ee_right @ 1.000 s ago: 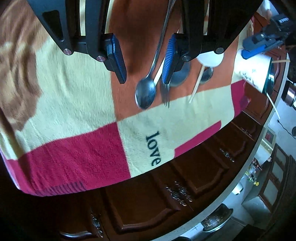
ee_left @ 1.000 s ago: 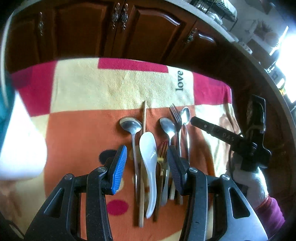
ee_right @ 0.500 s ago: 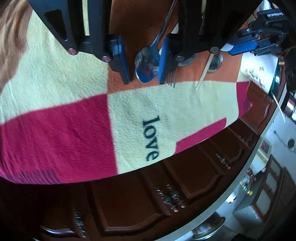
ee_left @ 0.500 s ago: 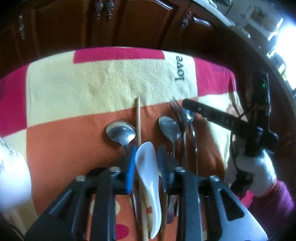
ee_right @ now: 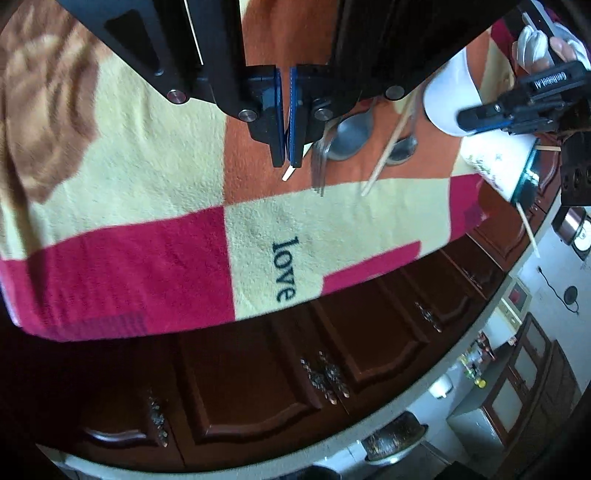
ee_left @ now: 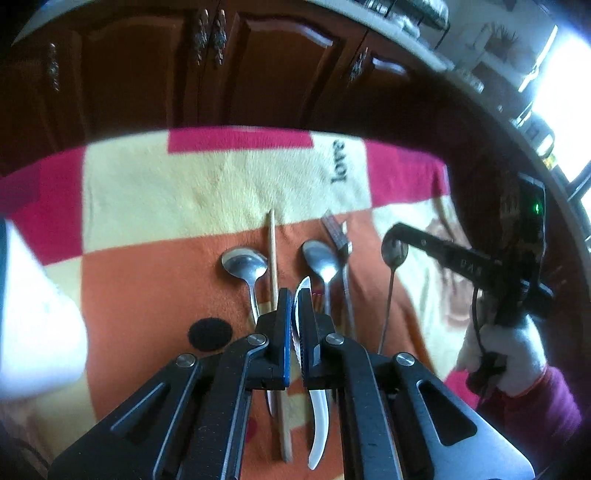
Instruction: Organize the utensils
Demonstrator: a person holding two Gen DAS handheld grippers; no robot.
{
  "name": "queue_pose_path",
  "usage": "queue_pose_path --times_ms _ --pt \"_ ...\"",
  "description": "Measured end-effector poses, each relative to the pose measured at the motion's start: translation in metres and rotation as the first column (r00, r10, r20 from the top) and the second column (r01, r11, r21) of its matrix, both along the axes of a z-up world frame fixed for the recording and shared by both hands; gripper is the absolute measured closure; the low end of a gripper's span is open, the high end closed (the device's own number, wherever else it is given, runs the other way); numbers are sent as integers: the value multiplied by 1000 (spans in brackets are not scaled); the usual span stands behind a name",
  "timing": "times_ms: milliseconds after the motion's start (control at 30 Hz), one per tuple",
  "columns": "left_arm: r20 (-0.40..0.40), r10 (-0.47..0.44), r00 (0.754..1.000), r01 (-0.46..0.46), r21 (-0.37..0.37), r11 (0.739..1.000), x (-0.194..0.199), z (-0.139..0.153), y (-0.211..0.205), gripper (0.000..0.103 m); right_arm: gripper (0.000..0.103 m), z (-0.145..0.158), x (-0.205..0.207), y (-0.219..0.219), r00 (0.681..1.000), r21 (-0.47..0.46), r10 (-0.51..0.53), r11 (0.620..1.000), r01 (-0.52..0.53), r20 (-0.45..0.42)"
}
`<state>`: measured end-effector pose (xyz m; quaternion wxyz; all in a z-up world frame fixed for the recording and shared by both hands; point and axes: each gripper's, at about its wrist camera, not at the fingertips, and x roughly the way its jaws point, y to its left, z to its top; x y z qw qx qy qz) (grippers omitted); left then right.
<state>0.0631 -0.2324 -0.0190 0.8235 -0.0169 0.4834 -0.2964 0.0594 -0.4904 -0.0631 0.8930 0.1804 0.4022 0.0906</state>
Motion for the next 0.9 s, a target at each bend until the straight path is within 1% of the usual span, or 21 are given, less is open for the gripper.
queue_pose_path --times_ms 167,300,400,600,767,867,900 --pt "54 35 998 -33 -50 998 -18 34 20 101 100 37 -29 6 997 -29 1 1000 1 76" --pt "83 63 995 -56 -89 994 -30 58 33 101 100 66 -45 16 992 -73 12 997 -3 129" --pt "110 75 991 -62 -117 991 -39 78 39 101 100 86 -53 25 986 -84 20 996 -6 166" --pt "173 108 979 -77 -180 981 -57 133 69 101 100 130 -62 48 966 -95 48 995 -25 255" --pt "275 151 949 -91 -221 971 -66 195 106 100 100 167 -57 83 939 -96 101 993 -74 328" --pt "336 198 921 -123 -230 965 -65 227 138 100 100 190 -46 111 920 -98 139 989 -110 366" --pt "350 214 912 -138 -229 963 -63 233 147 100 100 195 -44 117 916 -99 146 988 -117 375"
